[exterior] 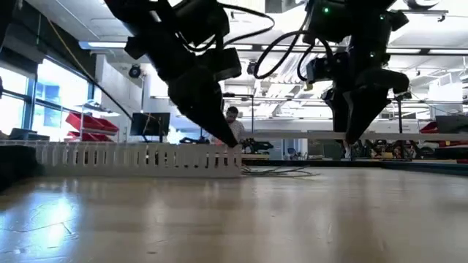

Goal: Ziptie cables
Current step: Close the white cable duct

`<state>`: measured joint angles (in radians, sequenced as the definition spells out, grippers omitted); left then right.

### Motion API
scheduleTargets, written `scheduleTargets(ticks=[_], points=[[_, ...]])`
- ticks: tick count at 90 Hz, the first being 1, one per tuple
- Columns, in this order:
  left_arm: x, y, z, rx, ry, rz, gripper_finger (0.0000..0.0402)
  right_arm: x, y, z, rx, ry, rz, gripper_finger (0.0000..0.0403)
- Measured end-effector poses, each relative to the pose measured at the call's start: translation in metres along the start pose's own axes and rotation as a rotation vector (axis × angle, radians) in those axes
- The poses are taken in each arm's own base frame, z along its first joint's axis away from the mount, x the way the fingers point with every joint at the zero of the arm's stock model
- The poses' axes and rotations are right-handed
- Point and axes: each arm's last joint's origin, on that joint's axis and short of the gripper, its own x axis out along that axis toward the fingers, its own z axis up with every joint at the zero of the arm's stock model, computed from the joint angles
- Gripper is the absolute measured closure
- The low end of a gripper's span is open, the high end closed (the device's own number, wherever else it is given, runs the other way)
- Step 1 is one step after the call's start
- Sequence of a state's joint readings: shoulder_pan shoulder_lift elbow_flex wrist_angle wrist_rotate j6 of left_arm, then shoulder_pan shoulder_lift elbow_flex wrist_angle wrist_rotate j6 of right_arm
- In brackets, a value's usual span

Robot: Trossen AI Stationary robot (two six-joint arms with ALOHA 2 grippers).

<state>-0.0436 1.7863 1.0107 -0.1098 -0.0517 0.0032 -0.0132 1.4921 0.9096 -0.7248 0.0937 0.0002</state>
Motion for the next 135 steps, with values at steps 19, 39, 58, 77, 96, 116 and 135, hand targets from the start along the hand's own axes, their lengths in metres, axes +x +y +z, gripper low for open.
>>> scheduleTargets(ticks=[19, 39, 58, 77, 96, 116, 135], points=[[-0.017, -0.002, 0.019, 0.016, 0.061, -0.003, 0.0242, 0.001, 0.000, 0.000, 0.001, -0.008, 0.009, 0.0178], [-0.047, 0.000, 0.022, 0.042, 0.263, 0.126, 0.0232, 0.004, 0.001, -0.004, -0.013, 0.014, 0.026, 0.0178], [-0.041, 0.001, -0.005, 0.037, 0.392, 0.097, 0.0232, 0.004, 0.001, -0.003, -0.035, 0.002, 0.026, 0.0178], [-0.023, -0.002, -0.030, 0.086, 0.350, 0.163, 0.0232, 0.004, 0.002, 0.001, -0.055, -0.043, 0.051, 0.0178], [-0.020, -0.002, -0.032, 0.143, 0.305, 0.211, 0.0232, 0.004, 0.008, 0.004, -0.049, -0.082, 0.072, 0.0178], [-0.015, -0.001, -0.022, 0.176, 0.198, 0.217, 0.0232, 0.004, 0.010, 0.003, -0.004, -0.064, 0.080, 0.0178], [-0.025, -0.001, -0.012, 0.191, 0.208, 0.282, 0.0232, 0.014, 0.013, -0.005, -0.006, -0.067, 0.090, 0.0178]])
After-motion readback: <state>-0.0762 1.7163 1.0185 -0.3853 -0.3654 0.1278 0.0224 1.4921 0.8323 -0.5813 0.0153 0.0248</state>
